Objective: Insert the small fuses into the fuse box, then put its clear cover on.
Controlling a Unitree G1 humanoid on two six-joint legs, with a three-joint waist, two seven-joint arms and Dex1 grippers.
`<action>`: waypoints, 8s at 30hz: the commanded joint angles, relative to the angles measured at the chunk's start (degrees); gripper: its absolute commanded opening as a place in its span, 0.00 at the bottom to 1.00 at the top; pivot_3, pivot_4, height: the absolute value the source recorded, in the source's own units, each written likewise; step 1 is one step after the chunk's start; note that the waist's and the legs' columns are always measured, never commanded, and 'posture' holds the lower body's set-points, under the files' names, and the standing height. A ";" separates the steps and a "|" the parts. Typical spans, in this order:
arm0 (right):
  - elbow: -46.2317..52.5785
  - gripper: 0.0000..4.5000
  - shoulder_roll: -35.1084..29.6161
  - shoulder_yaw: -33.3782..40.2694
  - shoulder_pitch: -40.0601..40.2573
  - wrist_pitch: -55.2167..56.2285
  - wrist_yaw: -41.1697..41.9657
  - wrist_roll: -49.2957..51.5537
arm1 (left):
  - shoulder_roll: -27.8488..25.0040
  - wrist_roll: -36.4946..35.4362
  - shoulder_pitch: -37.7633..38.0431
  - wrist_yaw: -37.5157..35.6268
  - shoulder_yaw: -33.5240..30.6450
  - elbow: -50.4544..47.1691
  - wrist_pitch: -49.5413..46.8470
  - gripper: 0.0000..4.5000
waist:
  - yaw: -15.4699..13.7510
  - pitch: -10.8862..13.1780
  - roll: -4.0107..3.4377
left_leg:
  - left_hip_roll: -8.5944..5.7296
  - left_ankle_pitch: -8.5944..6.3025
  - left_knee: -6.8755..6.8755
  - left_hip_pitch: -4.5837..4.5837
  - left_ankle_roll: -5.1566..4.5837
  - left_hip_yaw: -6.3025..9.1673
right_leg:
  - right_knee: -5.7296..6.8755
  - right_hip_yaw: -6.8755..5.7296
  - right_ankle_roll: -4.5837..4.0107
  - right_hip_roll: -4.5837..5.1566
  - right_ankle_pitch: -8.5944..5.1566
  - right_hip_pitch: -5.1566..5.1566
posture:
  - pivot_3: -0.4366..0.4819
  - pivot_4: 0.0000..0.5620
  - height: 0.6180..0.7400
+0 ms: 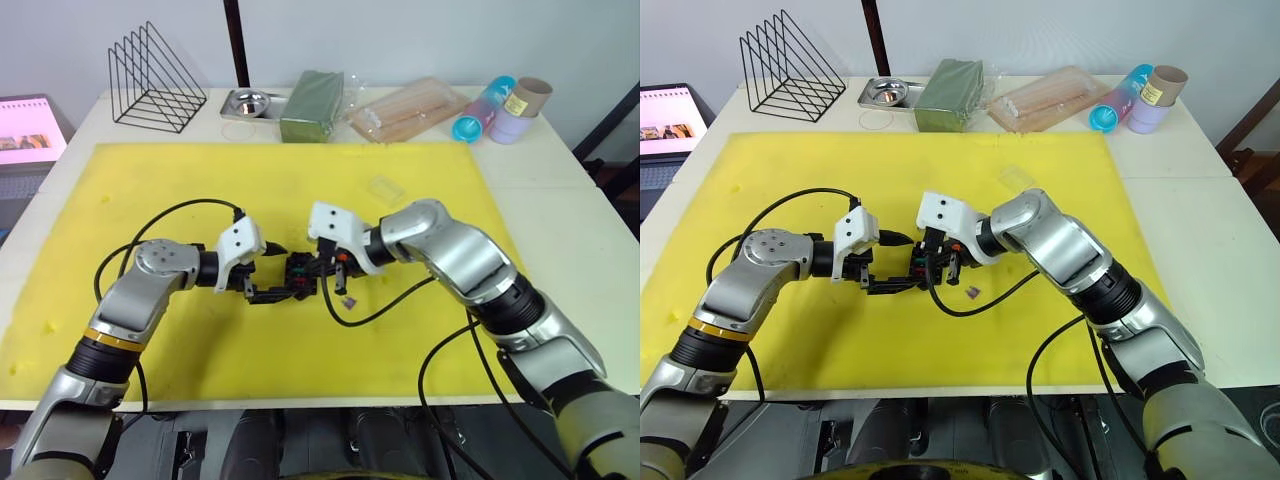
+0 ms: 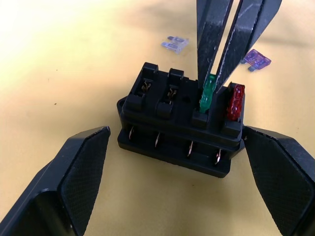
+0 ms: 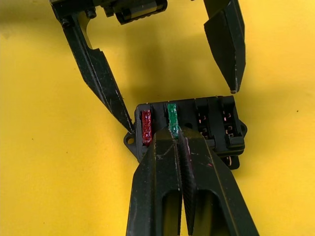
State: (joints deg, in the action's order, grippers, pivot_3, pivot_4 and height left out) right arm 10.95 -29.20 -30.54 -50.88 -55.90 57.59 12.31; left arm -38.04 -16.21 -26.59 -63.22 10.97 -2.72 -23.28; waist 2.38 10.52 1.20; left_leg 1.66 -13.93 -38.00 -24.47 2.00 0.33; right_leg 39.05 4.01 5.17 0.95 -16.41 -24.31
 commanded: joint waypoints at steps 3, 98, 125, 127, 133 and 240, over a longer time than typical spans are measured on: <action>0.21 0.00 -0.48 -2.39 0.96 0.96 -0.41 -1.61 | 0.01 -0.21 -0.66 0.38 -1.22 -1.16 0.13 0.99 | 0.02 0.00 0.00 | 0.00 0.00 0.00 0.00 0.00 0.00 | 0.00 0.00 0.00 0.00 0.00 0.00 | 0.48 0.27 1.00; 0.62 0.18 -2.78 3.23 -1.60 4.13 1.95 -1.32 | 0.80 0.33 -0.72 0.98 -1.37 -0.13 0.75 1.00 | -0.02 -0.02 0.01 | 0.02 0.00 0.00 0.04 0.00 0.00 | -0.01 0.00 0.00 -0.03 0.00 0.05 | 0.48 0.27 1.00; -0.65 0.01 2.60 4.08 1.17 6.60 -0.04 0.36 | 0.23 0.36 -0.14 1.16 -2.11 -0.43 0.92 1.00 | 0.01 -0.02 0.01 | 0.02 0.00 0.00 0.02 0.00 0.00 | -0.01 0.00 0.00 -0.03 0.00 0.03 | 0.48 0.27 1.00; -1.35 0.01 2.63 3.81 1.44 7.05 -0.06 0.08 | 0.25 0.30 -0.17 1.04 -2.11 -0.41 0.90 1.00 | 0.01 -0.02 0.01 | 0.03 0.00 0.00 0.02 0.00 0.01 | -0.01 0.00 0.00 -0.03 0.00 0.03 | 0.48 0.27 1.00; -3.21 0.01 2.58 3.18 2.12 8.20 -0.07 -0.74 | 0.10 0.23 -0.03 0.66 -2.01 -0.68 0.94 1.00 | 0.03 -0.02 0.01 | 0.02 0.00 0.00 0.02 0.00 -0.01 | -0.01 0.01 0.00 -0.03 0.00 0.03 | 0.48 0.27 1.00; 11.92 0.99 -4.53 39.67 25.46 -36.60 -30.85 53.49 | -10.36 -6.30 -0.07 -13.42 -5.14 -3.21 -4.88 1.00 | -1.37 0.05 0.08 | 0.18 -0.02 0.78 0.89 -0.02 -0.14 | -1.00 0.14 -0.07 -0.13 -0.03 0.93 | 0.48 0.27 1.00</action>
State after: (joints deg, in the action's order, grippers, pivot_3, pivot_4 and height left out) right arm 23.30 -34.12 8.28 -24.98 -92.11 28.56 64.08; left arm -47.59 -22.00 -26.63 -77.04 7.55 -4.71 -28.27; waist 1.02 10.57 1.28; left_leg 1.83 -13.95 -37.22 -23.58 1.98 0.19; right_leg 38.05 4.15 5.11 0.82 -16.44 -23.38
